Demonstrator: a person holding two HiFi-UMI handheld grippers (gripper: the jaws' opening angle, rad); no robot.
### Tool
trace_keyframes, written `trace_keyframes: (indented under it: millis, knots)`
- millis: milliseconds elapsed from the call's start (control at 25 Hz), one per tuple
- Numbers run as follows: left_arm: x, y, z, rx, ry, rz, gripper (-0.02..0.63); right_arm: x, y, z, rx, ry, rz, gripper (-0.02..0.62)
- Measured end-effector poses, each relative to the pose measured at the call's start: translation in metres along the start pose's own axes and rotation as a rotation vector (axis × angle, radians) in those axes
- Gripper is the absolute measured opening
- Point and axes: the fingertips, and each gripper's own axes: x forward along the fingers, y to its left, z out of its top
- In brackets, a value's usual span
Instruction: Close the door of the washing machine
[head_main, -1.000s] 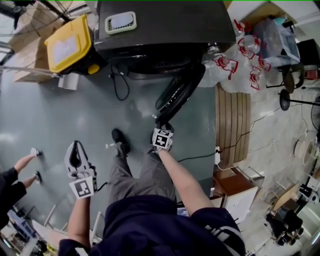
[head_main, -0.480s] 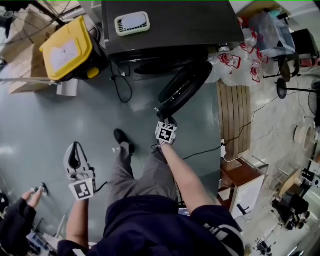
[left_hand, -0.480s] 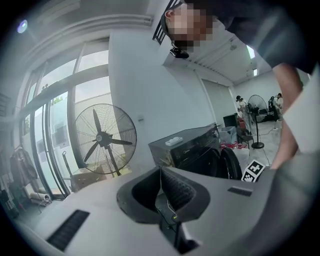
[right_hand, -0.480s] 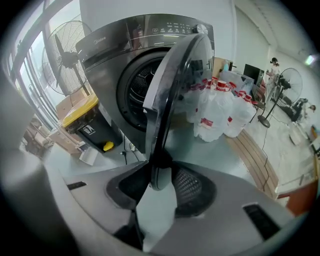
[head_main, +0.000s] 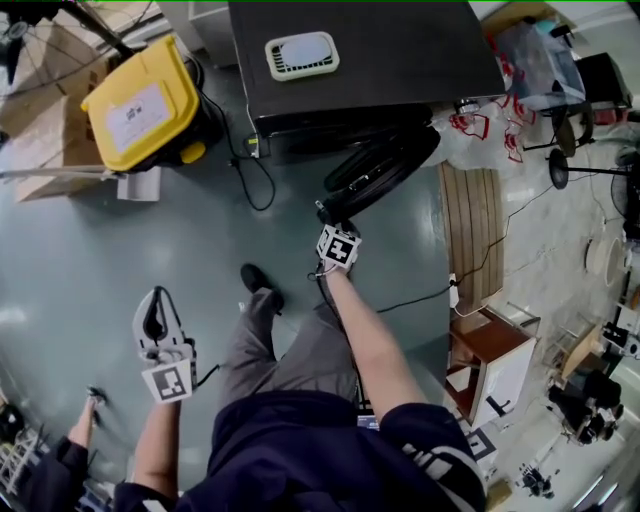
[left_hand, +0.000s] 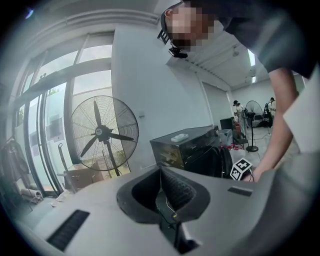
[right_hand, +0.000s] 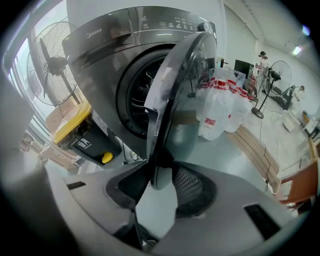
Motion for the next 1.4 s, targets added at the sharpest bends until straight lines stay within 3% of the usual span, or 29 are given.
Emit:
trace_keyframes:
  millis: [400, 800, 1400]
  knots:
    - [0.003, 0.052, -0.018, -0.003, 0.01, -0.016, 0.028, 0.022, 0.048, 0.024, 0.111, 0.001, 0.006, 0.166]
    - [0.021, 0.05, -0.005, 0.014, 0.051, 0.067, 0.028, 0.042, 0.079, 0.06, 0.186, -0.007, 0.022, 0.175]
    - [0.036, 0.056, -0.003, 0.025, 0.084, 0.114, 0.028, 0.069, 0.115, 0.105, 0.247, -0.009, 0.029, 0.184]
